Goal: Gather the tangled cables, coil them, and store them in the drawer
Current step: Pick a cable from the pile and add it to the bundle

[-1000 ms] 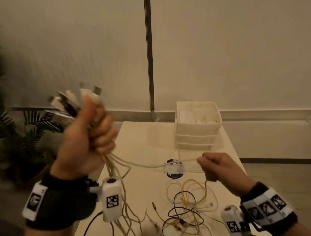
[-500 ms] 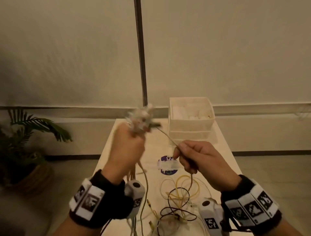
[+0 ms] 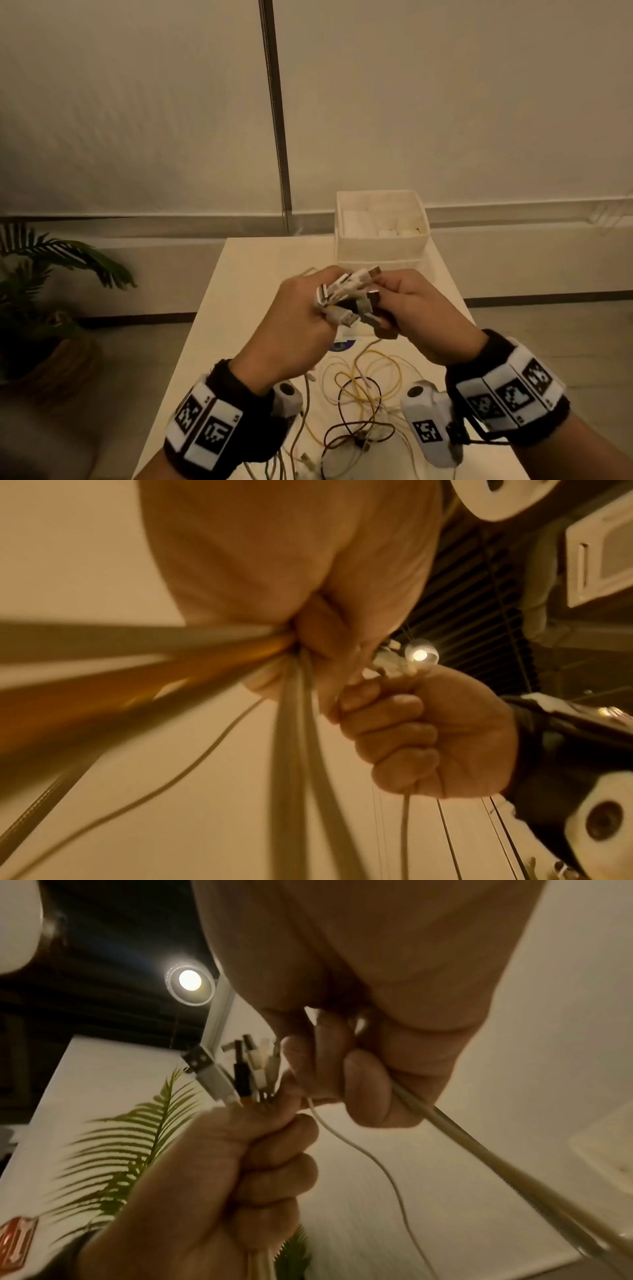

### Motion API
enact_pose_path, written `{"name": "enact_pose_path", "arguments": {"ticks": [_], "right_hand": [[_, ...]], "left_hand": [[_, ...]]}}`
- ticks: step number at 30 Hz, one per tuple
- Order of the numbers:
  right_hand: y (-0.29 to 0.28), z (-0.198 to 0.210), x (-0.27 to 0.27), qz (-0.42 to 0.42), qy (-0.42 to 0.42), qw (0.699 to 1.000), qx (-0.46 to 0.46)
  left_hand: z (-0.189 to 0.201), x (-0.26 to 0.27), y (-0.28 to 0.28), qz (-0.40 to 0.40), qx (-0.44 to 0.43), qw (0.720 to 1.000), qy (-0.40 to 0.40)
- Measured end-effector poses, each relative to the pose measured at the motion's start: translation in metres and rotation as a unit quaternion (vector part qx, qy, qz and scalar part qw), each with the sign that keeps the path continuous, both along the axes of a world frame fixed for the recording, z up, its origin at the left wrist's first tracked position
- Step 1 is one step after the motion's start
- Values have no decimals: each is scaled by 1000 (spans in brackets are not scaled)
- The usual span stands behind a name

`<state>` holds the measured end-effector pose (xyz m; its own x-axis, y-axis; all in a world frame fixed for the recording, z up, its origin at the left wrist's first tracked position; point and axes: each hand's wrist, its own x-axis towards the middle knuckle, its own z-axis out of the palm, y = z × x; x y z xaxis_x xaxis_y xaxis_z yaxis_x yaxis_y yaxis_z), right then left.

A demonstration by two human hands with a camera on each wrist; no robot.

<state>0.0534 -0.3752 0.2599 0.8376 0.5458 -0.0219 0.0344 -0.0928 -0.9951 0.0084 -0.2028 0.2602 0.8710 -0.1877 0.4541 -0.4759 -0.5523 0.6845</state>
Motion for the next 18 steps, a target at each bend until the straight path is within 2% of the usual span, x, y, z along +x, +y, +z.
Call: {"name": "enact_pose_path", "arguments": {"ticks": [3,4,5,6,8,9,10,11,13,15,17,18], "right_hand": [[2,3,1,23,4,998,55],[1,2,0,23,1,998,62],[-1,0,0,24,2,998,65],[-4,-4,-1,25,8,997,67],[-13,-16,-4,23,37,996,82],[-18,-22,-5,26,53,994,91],[-22,-27,-7,31,63,993,96],[-23,-31,-8,33,70,992,99],[-21,-33,-8,28,83,990,112],[-13,-29,-7,24,96,986,133],[-2,-21,-7,29,96,983,157],[3,-17,-7,31,94,981,169]], "left_hand": [[-1,7,10,76,1,997,-34],[-1,9,15,101,-27,994,-33],[2,10,21,115,-100,988,-19],[8,13,31,125,-212,969,6],[24,19,61,182,-408,894,32],[30,22,77,217,-453,864,28],[34,23,91,245,-463,852,17],[36,22,99,264,-448,854,7],[35,17,96,267,-392,880,0],[31,8,72,173,-347,922,5],[29,1,44,57,-279,957,56],[25,1,33,27,-230,969,82]]}}
